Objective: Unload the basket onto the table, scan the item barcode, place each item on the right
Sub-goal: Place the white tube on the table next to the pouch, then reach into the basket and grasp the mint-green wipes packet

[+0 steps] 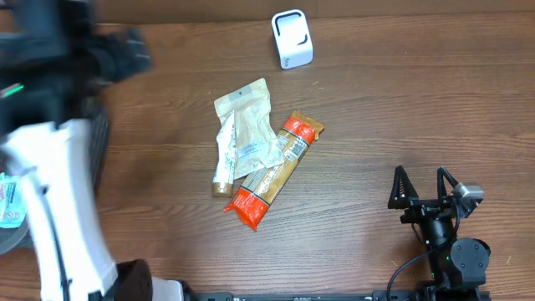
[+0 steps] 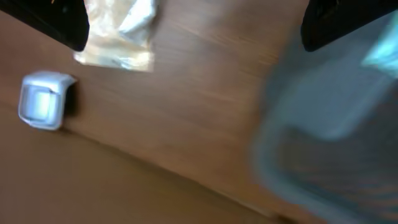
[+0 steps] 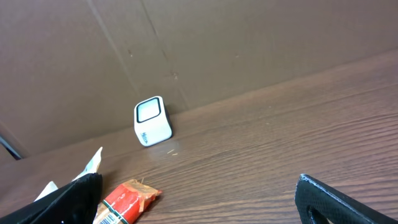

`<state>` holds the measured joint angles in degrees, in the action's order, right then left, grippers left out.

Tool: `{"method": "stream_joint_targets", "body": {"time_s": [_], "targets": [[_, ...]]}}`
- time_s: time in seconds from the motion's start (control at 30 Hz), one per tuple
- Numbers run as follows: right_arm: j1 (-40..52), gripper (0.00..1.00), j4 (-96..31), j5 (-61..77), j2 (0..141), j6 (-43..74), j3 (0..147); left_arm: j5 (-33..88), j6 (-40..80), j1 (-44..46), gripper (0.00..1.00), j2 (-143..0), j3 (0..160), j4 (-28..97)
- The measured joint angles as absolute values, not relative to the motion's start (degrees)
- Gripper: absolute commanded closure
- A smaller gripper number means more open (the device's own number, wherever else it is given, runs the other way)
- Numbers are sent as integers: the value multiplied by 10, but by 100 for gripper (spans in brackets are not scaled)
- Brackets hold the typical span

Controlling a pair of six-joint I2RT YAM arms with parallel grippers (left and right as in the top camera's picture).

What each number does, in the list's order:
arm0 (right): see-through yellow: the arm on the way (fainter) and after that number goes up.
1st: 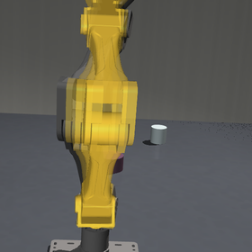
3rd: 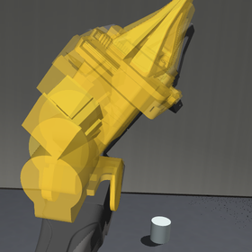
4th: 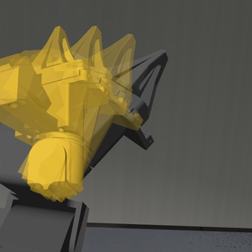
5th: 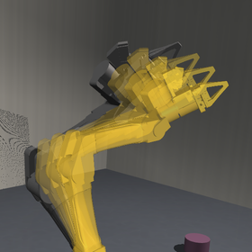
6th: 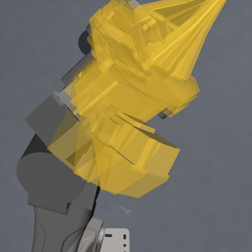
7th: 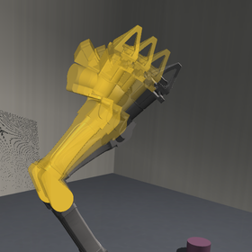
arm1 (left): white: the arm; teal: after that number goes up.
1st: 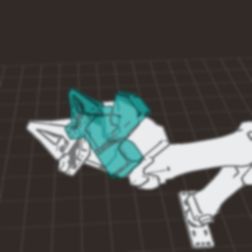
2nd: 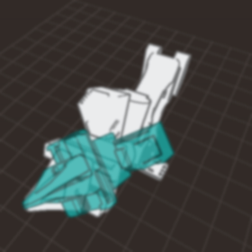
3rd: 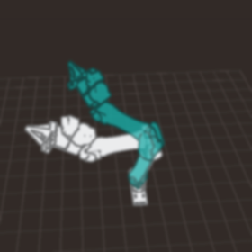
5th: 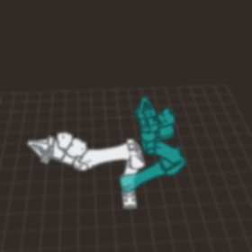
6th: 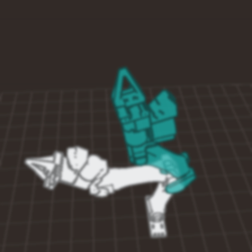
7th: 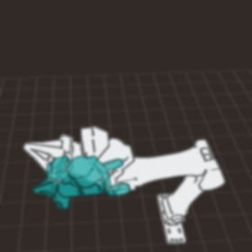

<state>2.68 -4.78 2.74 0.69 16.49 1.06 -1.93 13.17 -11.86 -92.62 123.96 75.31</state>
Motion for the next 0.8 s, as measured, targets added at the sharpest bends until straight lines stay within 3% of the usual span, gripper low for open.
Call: {"method": "stream_joint_targets", "body": {"time_s": [0.33,0.53,0.8], "targets": [[27,0,-48,27,7,165,11,-160,220,-389,0,-920,1211,810],[27,0,-48,28,7,165,11,-187,219,-436,0,-924,1061,691],[27,0,-48,27,7,165,11,-204,79,-452,0,-943,850,462]]}}
